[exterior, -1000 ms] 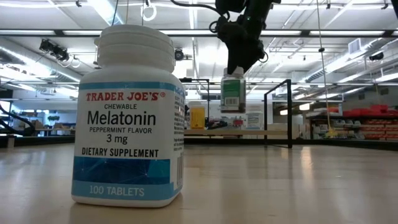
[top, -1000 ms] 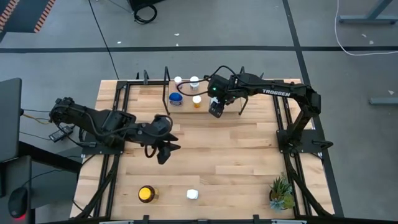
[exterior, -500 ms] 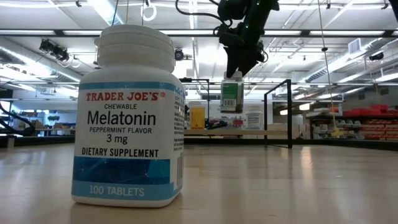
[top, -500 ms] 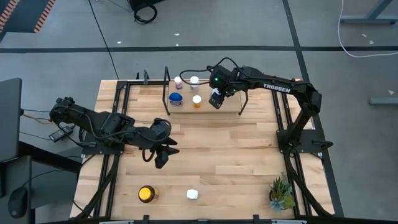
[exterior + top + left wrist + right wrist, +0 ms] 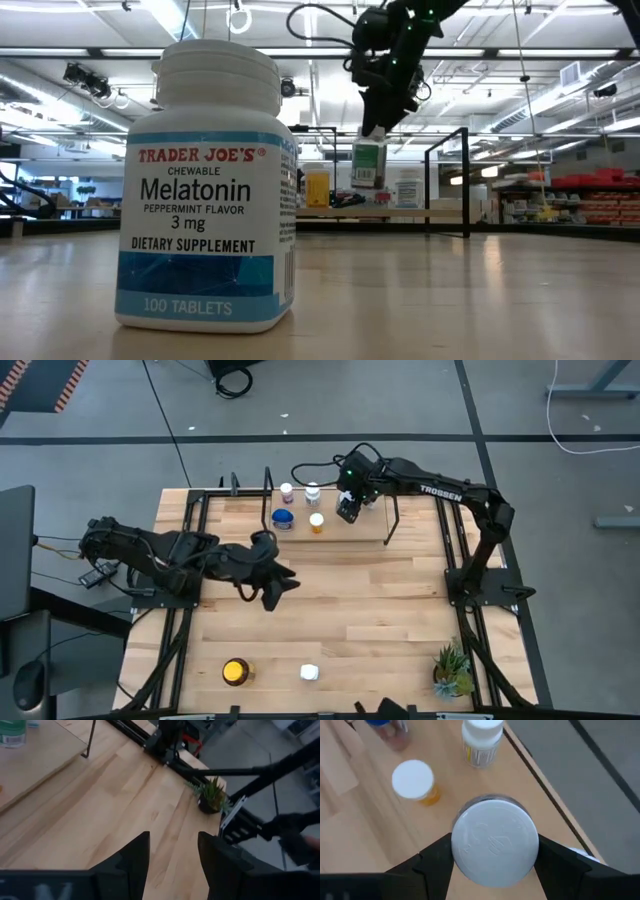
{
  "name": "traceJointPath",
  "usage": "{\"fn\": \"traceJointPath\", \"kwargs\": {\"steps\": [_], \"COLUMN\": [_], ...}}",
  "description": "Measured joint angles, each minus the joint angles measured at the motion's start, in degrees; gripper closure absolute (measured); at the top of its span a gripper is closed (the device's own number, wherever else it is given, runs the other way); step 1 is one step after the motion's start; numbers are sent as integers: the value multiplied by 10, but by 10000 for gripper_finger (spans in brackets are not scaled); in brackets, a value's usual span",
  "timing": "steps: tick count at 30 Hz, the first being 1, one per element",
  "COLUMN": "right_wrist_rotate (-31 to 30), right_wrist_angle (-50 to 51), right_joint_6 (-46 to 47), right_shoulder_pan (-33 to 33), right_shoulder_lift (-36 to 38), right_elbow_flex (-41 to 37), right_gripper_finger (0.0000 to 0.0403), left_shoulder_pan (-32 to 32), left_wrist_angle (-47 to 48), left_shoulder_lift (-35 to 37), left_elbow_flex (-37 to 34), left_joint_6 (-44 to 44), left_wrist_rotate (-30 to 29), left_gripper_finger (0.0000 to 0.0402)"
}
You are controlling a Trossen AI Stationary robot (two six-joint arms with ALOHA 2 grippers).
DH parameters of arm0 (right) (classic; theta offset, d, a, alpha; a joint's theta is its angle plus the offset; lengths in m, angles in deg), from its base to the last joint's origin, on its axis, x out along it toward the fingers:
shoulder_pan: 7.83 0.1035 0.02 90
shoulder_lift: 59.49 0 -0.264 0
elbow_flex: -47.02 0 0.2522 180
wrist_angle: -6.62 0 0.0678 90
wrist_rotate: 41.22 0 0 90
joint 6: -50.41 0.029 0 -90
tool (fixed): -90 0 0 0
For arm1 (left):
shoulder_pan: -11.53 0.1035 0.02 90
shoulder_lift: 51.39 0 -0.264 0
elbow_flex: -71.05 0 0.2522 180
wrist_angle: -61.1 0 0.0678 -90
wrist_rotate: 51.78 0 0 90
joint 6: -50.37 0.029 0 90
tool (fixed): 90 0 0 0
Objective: Pick and place medicine bottles onto shelf by color
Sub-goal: Put the green pill bottle on the shelf
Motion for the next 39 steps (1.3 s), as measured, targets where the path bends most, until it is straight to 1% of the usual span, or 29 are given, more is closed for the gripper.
{"fn": "traceJointPath", "kwargs": {"steps": [6,10,17,22,26,39], "right_wrist_rotate": [9,8,16,33,34,32], "right_wrist_angle": [-11,-37,-56,-66,-64,-68], "right_joint_6": [-32,-49,-59,-56,-56,-61], "right_shoulder_pan": [-20,-34,-54,-54,-53,-78], "right_shoulder_lift": [-7,-7,-20,-39,-51,-52], "right_elbow_flex": [0,0,0,0,0,0], "right_gripper_finger": [153,153,153,153,153,153], "left_shoulder_pan": [6,6,6,6,6,6], "left_wrist_angle": [-14,-23,-29,-30,-29,-25], "left_shoulder_lift": [-1,-1,-1,-2,-2,-2], "left_elbow_flex": [0,0,0,0,0,0], "left_joint_6": [-13,-13,-13,-21,-28,-38], "left_wrist_rotate": [0,0,0,0,0,0], "left_gripper_finger": [229,229,228,230,230,230]}}
